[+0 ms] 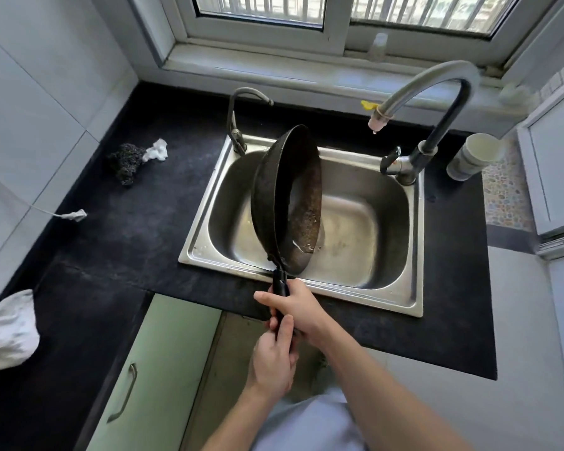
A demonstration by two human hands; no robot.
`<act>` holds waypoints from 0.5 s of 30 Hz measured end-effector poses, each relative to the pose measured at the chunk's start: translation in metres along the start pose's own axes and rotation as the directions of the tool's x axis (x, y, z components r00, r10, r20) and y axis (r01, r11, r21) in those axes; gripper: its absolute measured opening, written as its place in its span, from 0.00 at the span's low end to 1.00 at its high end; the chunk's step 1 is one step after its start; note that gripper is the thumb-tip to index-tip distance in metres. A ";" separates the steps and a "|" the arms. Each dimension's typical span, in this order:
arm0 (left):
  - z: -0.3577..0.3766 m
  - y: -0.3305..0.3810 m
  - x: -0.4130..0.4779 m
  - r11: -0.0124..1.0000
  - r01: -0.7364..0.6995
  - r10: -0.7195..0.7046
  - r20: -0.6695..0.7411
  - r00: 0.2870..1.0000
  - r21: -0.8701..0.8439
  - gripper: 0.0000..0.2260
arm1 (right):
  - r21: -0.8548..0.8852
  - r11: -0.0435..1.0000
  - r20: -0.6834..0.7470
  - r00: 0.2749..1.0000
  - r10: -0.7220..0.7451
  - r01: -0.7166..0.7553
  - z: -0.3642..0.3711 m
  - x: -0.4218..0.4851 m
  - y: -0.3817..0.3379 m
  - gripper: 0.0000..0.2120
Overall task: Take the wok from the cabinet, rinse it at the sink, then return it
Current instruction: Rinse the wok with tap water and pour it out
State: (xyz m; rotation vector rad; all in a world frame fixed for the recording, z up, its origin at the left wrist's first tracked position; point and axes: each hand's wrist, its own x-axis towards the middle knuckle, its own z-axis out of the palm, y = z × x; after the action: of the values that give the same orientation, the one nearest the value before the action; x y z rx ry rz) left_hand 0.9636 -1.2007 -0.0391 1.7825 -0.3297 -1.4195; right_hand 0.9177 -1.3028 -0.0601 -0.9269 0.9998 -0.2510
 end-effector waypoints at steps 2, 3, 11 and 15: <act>-0.003 -0.003 0.000 0.995 -0.052 0.056 -0.050 0.997 0.082 0.24 | 0.022 1.000 0.031 0.999 -0.023 0.022 0.003 -0.001 -0.001 0.13; -0.004 -0.005 0.000 0.993 -0.073 0.079 -0.063 0.995 0.097 0.23 | 0.030 0.999 0.046 0.998 -0.034 0.032 0.004 -0.002 -0.001 0.12; -0.016 -0.012 -0.008 0.972 -0.159 0.165 -0.021 0.986 0.173 0.12 | 0.001 0.998 0.091 0.994 -0.067 0.067 0.008 -0.008 -0.002 0.10; -0.016 -0.014 -0.011 0.946 -0.215 0.230 -0.032 0.973 0.242 0.11 | 0.017 0.998 0.085 0.994 -0.067 0.065 0.009 -0.010 -0.002 0.12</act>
State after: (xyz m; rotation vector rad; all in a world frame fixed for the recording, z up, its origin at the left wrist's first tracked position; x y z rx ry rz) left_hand 0.9701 -1.1778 -0.0408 1.9056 -0.6718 -1.2032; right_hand 0.9199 -1.2934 -0.0501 -0.9508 0.8888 -0.2715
